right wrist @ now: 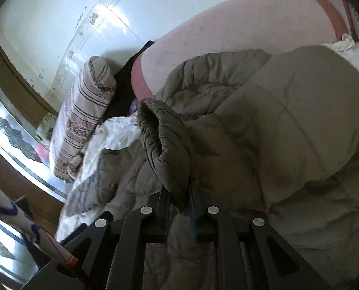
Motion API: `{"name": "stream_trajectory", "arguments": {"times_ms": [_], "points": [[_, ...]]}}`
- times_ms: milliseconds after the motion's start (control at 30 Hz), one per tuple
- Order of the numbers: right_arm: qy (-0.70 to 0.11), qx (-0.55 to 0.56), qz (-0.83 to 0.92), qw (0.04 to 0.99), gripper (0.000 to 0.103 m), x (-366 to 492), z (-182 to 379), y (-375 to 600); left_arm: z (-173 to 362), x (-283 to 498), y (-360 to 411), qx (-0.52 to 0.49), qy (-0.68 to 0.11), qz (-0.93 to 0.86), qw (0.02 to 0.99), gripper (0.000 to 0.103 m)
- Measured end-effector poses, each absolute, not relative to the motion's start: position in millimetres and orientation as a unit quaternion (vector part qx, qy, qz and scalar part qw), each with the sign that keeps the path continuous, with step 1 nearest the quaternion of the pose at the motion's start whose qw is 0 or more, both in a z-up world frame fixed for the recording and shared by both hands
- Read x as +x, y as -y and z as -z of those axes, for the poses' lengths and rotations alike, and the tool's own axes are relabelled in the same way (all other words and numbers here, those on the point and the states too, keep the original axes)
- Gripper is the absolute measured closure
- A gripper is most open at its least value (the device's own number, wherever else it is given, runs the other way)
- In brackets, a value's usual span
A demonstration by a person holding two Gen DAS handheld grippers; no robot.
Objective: Fold large clothes
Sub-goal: 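Carry the sleeve across the jacket body and open the right tool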
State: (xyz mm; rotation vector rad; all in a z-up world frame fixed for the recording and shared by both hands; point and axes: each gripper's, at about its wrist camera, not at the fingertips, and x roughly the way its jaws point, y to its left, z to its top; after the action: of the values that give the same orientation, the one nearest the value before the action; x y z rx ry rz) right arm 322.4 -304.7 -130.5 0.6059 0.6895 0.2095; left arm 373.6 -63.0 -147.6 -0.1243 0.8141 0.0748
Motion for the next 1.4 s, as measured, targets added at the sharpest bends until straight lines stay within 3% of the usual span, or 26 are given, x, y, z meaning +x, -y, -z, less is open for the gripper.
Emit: {"name": "stream_trajectory", "arguments": {"times_ms": [233, 367, 433, 467, 533, 667, 800, 967, 1067, 1133, 1400], "points": [[-0.282, 0.262, -0.128, 0.914, 0.089, 311.1, 98.3, 292.3, 143.6, 371.7, 51.8, -0.081, -0.383, -0.059, 0.918, 0.0], [-0.347, 0.242, -0.116, 0.899, 0.084, 328.9, 131.2, 276.1, 143.8, 371.5, 50.3, -0.082, -0.384, -0.061, 0.918, 0.0], [-0.383, 0.243, -0.118, 0.883, 0.069, 334.7, 148.1, 272.1, 143.7, 371.9, 50.1, -0.082, -0.384, -0.059, 0.918, 0.0], [-0.391, 0.246, -0.128, 0.878, 0.067, 334.9, 150.3, 271.0, 143.6, 372.4, 50.3, -0.082, -0.383, -0.057, 0.918, 0.0], [-0.38, 0.246, -0.142, 0.88, 0.054, 329.7, 142.0, 273.7, 143.2, 373.4, 50.9, -0.083, -0.383, -0.052, 0.918, 0.0], [-0.313, 0.263, -0.152, 0.9, 0.044, 312.1, 110.6, 300.0, 141.4, 374.3, 54.2, -0.083, -0.379, -0.046, 0.92, 0.0], [-0.273, 0.29, -0.087, 0.913, 0.044, 302.5, 101.9, 347.6, 138.0, 372.6, 56.7, -0.078, -0.369, -0.047, 0.925, 0.0], [-0.286, 0.278, 0.046, 0.916, 0.044, 300.8, 110.8, 399.4, 140.9, 374.2, 63.2, -0.073, -0.371, -0.041, 0.925, 0.0], [-0.328, 0.23, 0.123, 0.908, 0.047, 308.6, 128.9, 417.6, 147.9, 378.2, 74.1, -0.059, -0.382, -0.026, 0.922, 0.0], [-0.359, 0.22, 0.14, 0.896, 0.058, 312.2, 145.2, 428.1, 155.3, 382.9, 83.6, -0.041, -0.393, -0.012, 0.919, 0.0], [-0.406, 0.201, 0.151, 0.879, 0.057, 319.7, 162.4, 424.9, 183.5, 396.0, 94.3, -0.006, -0.438, -0.025, 0.898, 0.0]]}}
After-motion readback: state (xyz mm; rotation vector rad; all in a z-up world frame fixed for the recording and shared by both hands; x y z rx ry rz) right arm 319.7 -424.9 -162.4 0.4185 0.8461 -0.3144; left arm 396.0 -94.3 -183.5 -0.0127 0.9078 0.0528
